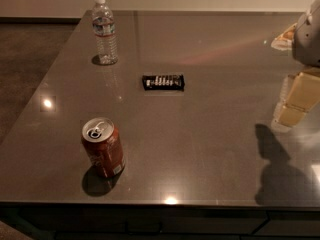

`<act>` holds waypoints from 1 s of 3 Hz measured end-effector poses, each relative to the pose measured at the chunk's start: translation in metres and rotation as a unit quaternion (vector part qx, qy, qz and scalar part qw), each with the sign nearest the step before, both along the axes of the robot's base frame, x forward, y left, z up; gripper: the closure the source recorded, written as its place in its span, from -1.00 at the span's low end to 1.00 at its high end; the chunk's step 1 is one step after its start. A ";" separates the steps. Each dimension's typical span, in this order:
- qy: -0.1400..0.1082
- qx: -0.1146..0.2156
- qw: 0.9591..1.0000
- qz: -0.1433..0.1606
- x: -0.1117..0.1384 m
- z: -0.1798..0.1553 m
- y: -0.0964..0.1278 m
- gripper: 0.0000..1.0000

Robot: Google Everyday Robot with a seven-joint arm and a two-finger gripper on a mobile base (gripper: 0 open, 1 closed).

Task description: Move rxbar chocolate near water bottle

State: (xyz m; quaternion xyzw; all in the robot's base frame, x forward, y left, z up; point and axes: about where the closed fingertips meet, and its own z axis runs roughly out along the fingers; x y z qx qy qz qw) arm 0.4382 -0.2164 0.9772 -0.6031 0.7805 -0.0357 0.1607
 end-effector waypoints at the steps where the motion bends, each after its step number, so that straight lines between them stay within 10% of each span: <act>1: 0.000 0.000 1.000 0.000 0.000 0.000 0.000 -1.00; 3: 0.002 0.011 1.000 0.007 0.014 -0.005 0.011 -1.00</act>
Offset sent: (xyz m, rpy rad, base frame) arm 0.0115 0.0128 -0.0099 0.0167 0.0364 0.0236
